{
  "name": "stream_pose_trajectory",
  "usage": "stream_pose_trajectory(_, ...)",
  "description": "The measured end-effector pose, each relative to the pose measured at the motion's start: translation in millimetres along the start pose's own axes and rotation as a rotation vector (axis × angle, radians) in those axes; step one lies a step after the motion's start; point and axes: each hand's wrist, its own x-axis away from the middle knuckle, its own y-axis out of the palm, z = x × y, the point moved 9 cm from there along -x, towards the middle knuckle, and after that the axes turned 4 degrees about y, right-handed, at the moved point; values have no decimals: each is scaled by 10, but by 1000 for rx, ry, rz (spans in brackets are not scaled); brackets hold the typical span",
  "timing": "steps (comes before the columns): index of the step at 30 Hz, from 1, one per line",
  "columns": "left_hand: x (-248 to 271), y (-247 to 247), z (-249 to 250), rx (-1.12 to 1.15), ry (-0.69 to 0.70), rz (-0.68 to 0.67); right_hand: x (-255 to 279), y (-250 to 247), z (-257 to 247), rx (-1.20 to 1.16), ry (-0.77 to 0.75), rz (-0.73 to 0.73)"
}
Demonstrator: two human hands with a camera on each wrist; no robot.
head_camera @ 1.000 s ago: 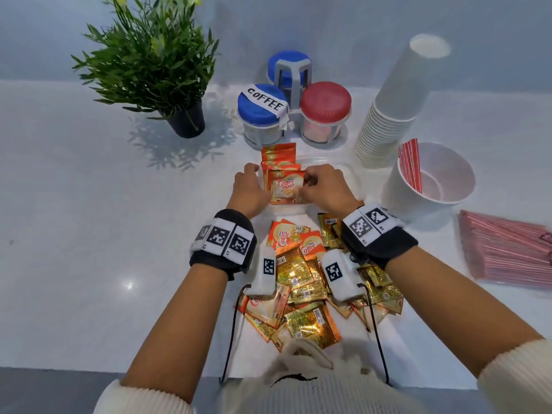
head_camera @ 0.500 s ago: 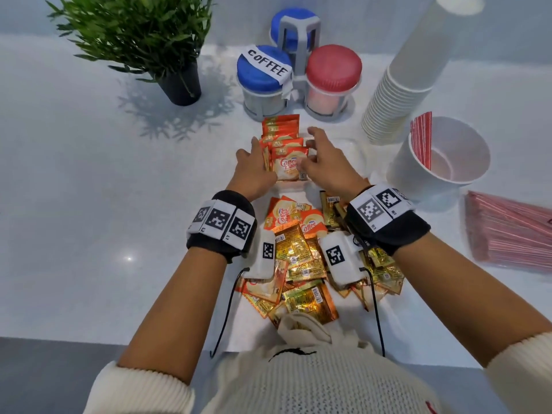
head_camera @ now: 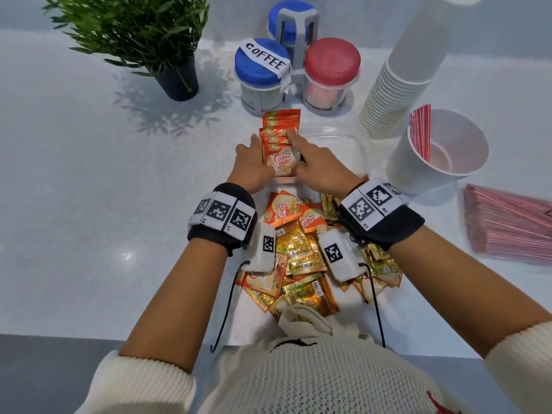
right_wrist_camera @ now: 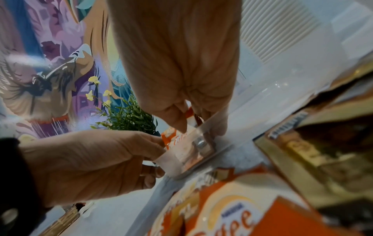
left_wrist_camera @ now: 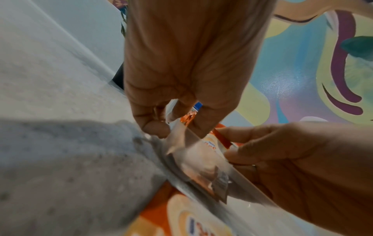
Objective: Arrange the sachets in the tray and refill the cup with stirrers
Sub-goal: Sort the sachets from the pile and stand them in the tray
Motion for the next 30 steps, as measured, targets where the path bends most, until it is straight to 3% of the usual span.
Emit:
stream_pose_trajectory(4, 42, -2, -16, 23, -18, -21, 39, -69, 34, -112, 0, 42)
stream_pose_trajectory(11, 192, -91, -160, 84, -79, 1, 301, -454, 2, -213, -66, 384)
stream_pose_trajectory(13, 247, -93, -213, 91, -104, -6, 334, -364, -11, -181, -92, 301)
stream_pose_trajectory(18, 397, -38, -262, 108, -147, -30, 446, 161, 99, 118, -62, -100)
stream_pose_trajectory(25, 579, 97, -218, 54, -105, -123, 440, 227, 346, 390, 52, -52)
stream_pose_trajectory(30, 674, 206, -116, -12, -40, -160, 418, 200, 405, 309, 95, -48)
